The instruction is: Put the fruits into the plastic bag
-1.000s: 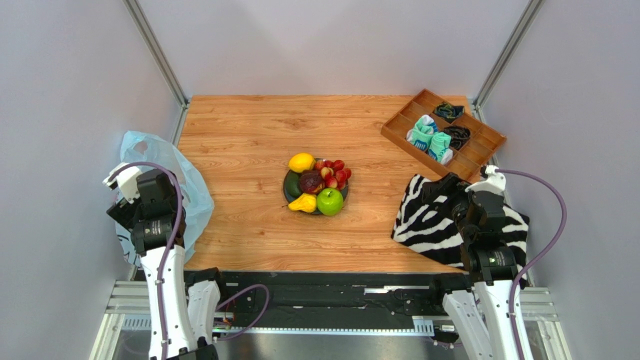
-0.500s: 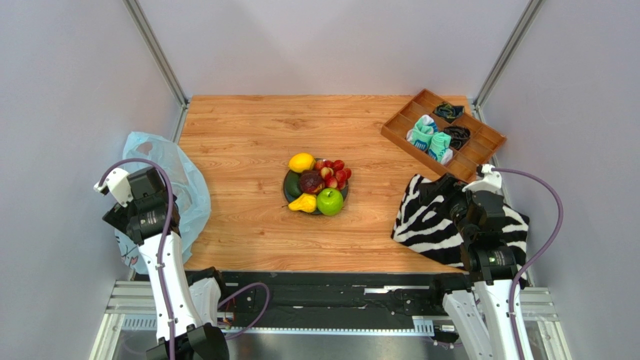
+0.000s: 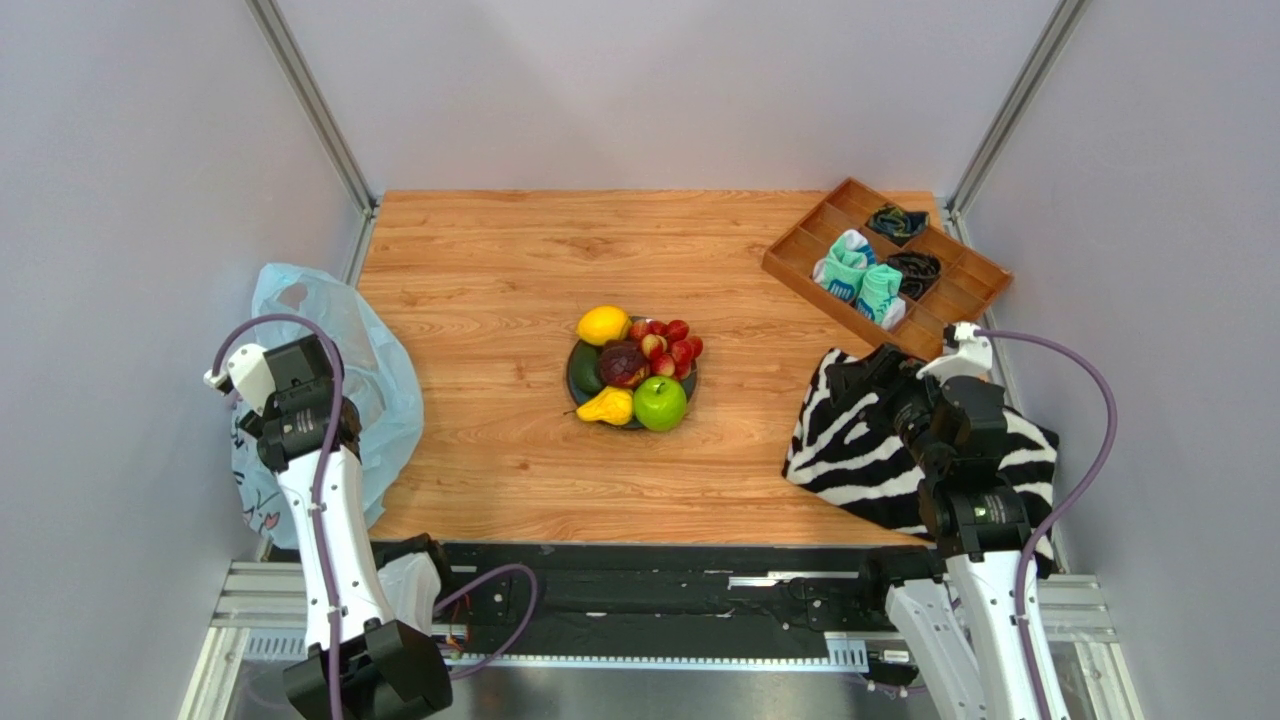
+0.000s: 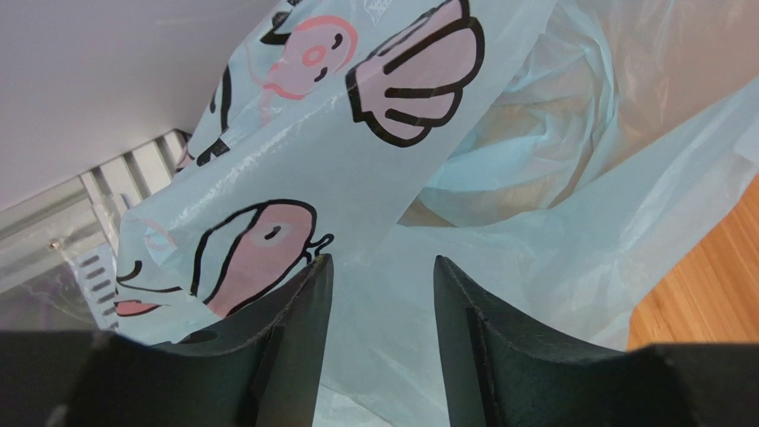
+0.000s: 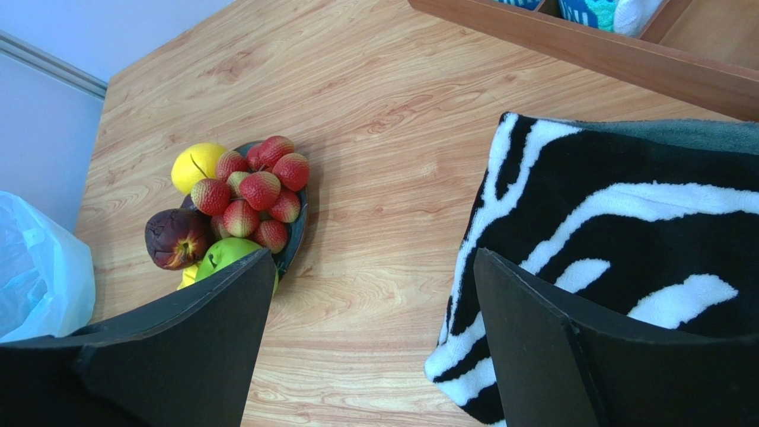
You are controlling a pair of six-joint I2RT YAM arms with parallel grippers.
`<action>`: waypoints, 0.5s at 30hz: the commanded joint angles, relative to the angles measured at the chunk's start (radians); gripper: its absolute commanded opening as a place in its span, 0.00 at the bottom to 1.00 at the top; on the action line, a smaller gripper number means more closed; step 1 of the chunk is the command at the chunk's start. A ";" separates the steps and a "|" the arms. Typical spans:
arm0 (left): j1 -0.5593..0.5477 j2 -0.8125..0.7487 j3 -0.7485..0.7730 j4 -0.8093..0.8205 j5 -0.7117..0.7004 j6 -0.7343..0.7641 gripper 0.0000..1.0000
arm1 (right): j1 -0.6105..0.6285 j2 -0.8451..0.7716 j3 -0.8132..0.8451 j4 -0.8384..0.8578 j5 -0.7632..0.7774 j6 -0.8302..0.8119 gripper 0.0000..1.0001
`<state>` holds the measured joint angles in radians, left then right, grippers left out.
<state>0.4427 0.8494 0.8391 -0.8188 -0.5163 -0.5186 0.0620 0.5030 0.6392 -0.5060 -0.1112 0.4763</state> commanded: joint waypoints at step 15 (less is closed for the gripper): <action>0.010 -0.087 0.127 -0.064 0.273 0.143 0.28 | -0.004 -0.054 0.099 -0.057 -0.005 -0.025 0.87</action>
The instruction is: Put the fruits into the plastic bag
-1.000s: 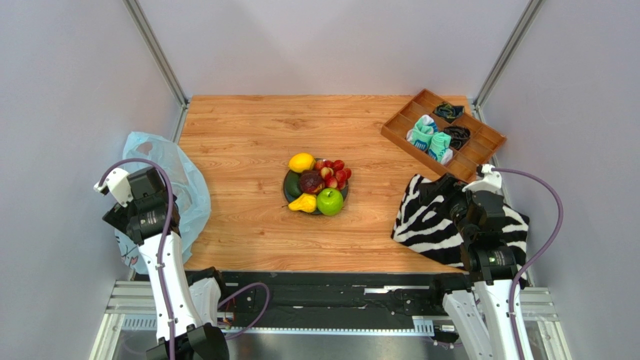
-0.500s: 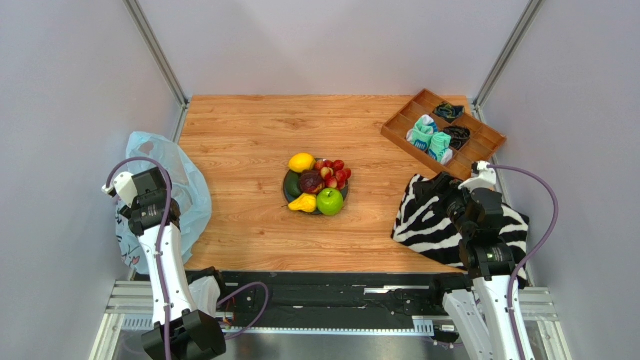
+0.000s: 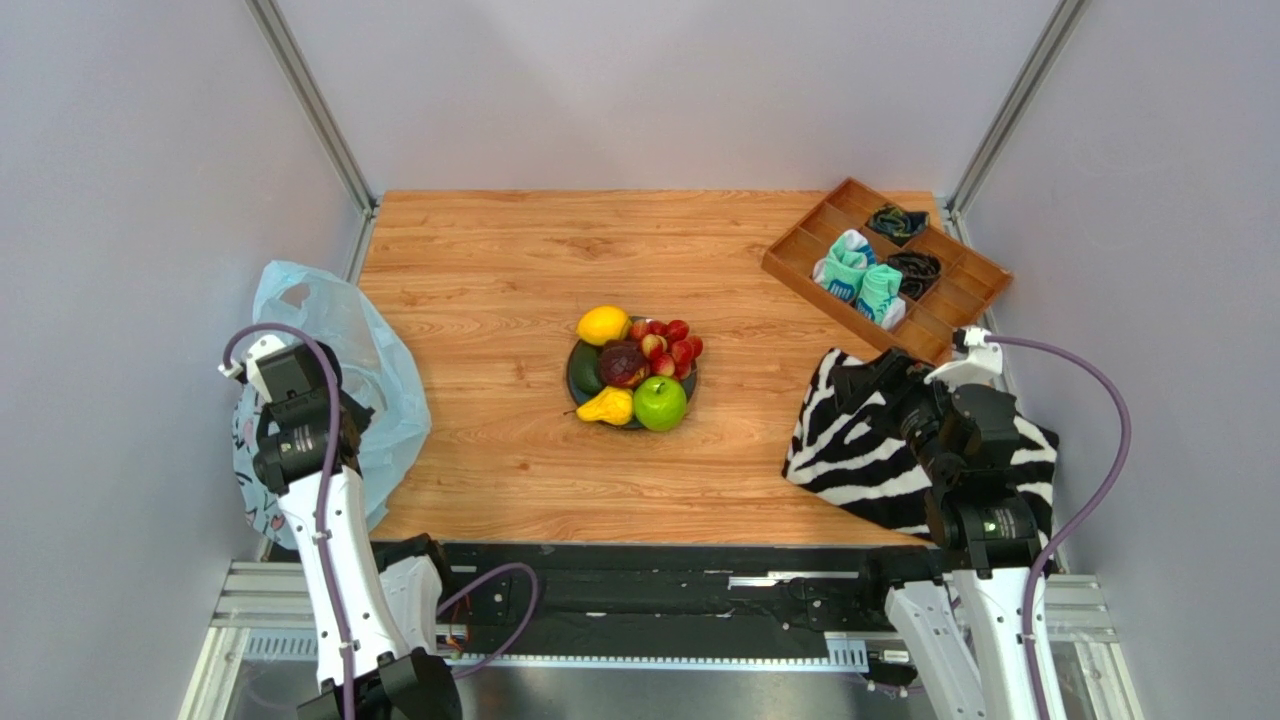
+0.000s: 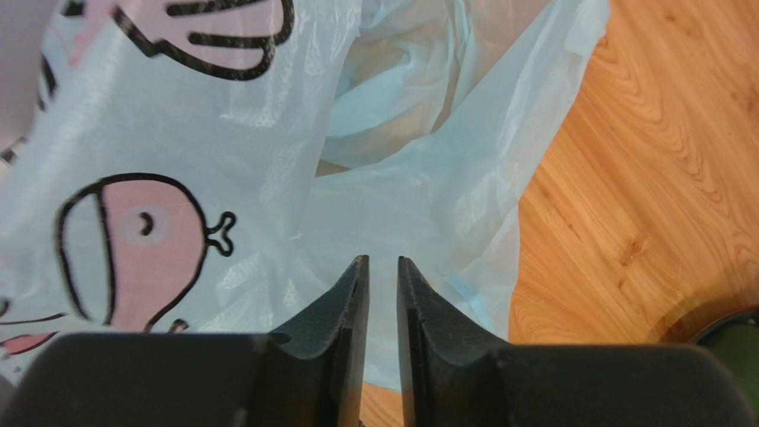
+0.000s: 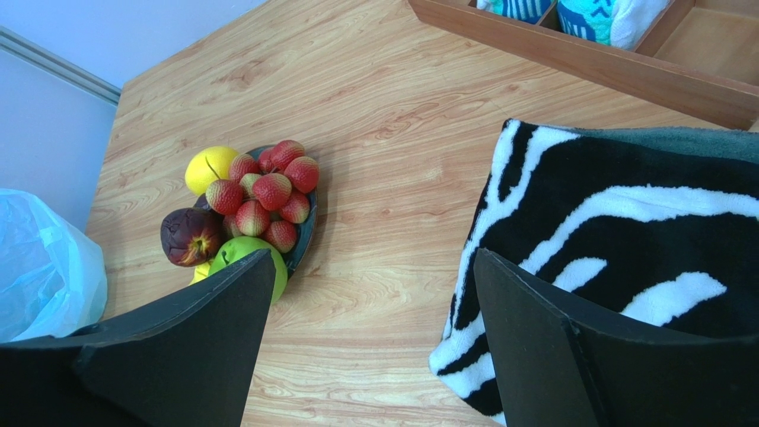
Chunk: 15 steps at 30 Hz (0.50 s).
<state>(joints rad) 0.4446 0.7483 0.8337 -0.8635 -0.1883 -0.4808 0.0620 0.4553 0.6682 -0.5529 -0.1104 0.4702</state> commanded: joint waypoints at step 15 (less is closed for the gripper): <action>0.097 0.308 0.277 0.063 -0.459 0.133 0.99 | -0.002 0.111 0.203 -0.007 -0.097 -0.024 0.87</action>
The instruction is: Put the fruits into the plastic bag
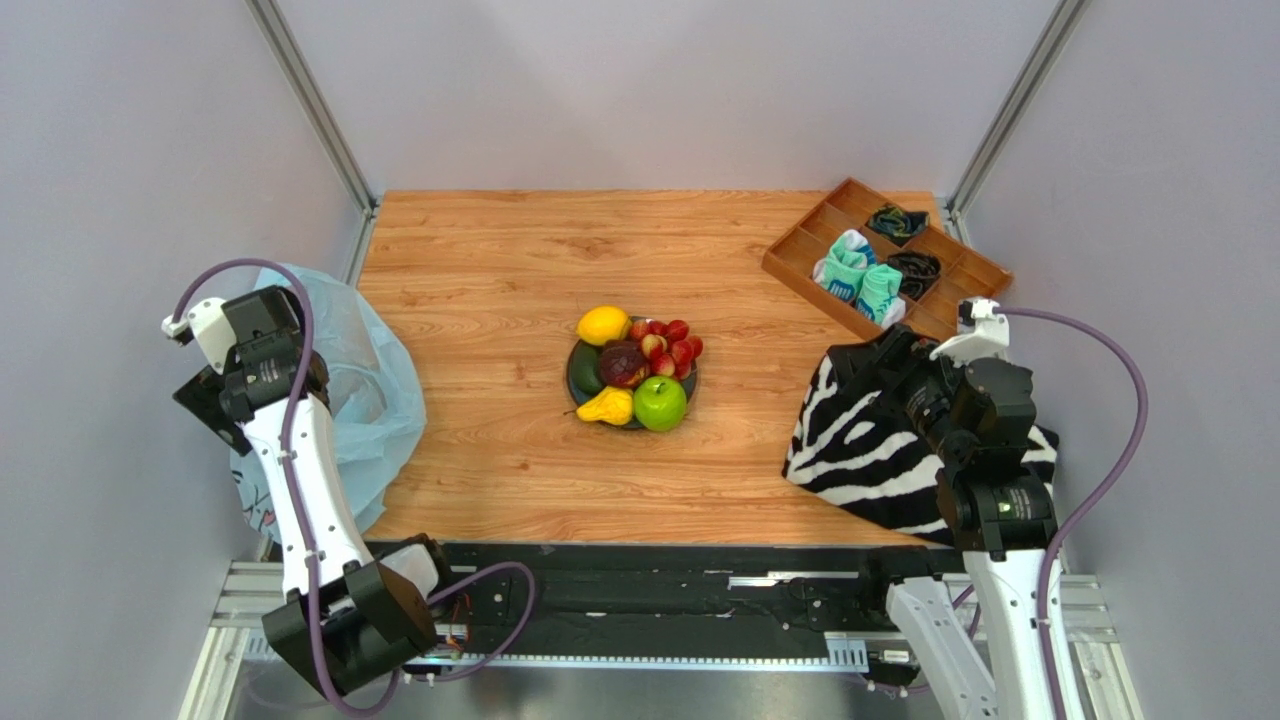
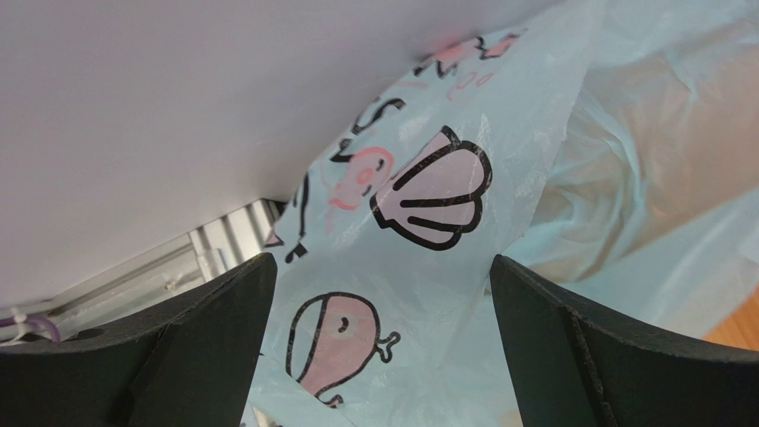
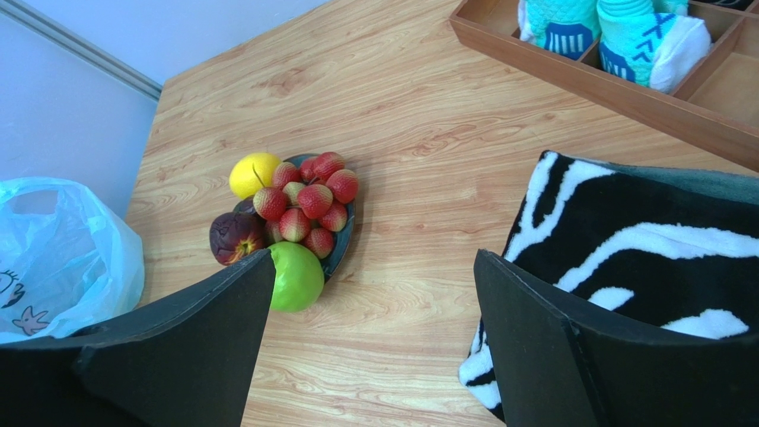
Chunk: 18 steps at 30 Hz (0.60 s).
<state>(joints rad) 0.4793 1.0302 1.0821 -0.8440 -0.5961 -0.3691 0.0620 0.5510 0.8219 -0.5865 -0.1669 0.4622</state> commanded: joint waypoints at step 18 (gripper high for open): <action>0.102 0.142 -0.017 0.105 0.189 0.064 0.79 | -0.004 0.015 0.025 0.060 -0.049 0.009 0.86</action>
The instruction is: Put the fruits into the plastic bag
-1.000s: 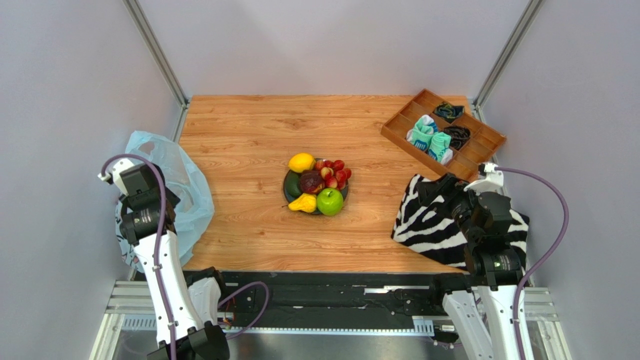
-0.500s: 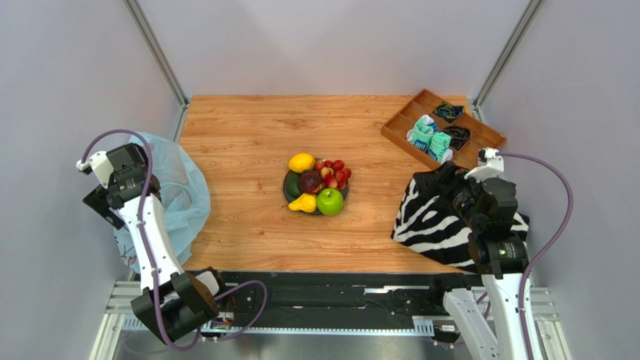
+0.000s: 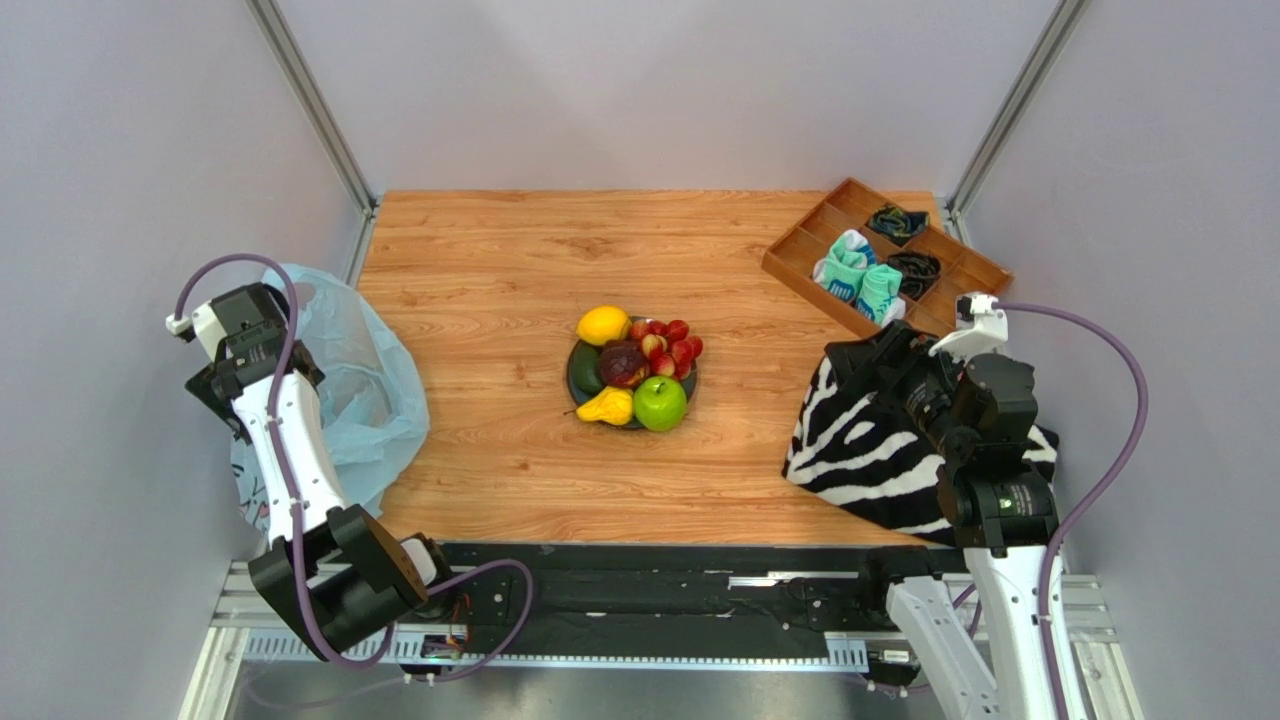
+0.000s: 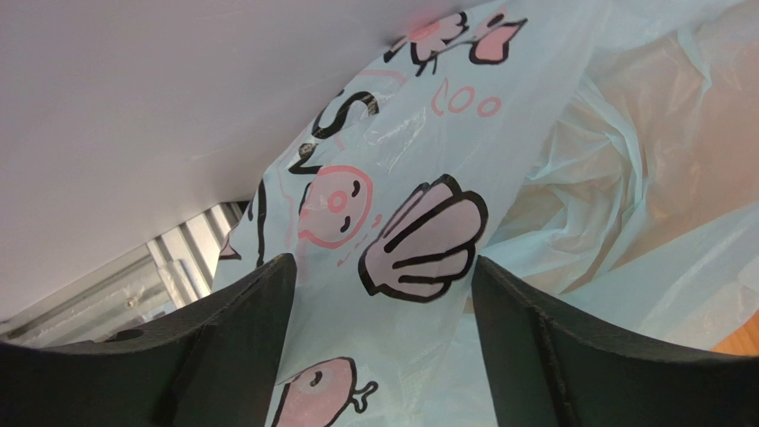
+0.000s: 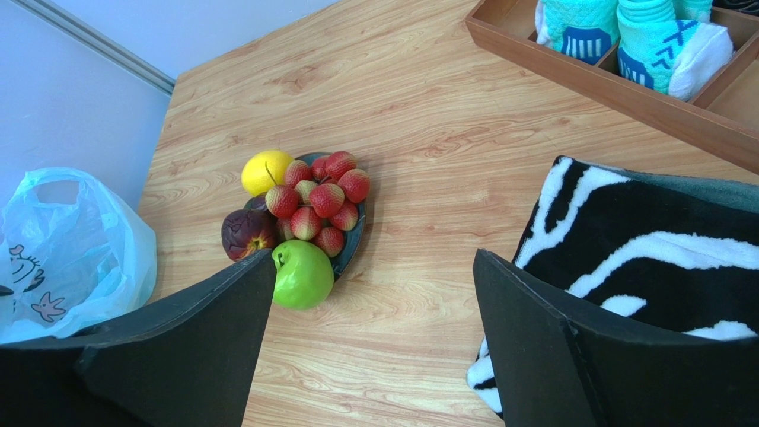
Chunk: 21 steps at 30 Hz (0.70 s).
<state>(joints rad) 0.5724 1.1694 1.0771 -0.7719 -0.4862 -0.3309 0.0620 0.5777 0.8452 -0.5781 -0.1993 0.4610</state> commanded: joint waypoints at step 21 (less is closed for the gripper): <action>-0.072 -0.246 -0.075 0.286 1.113 0.182 0.00 | 0.314 0.166 0.112 0.142 0.012 -0.062 0.74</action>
<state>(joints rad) 0.5507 0.9390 0.9962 -0.5812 0.3561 -0.2127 0.2096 0.6827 0.8814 -0.5018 -0.2745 0.4545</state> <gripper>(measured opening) 0.008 0.740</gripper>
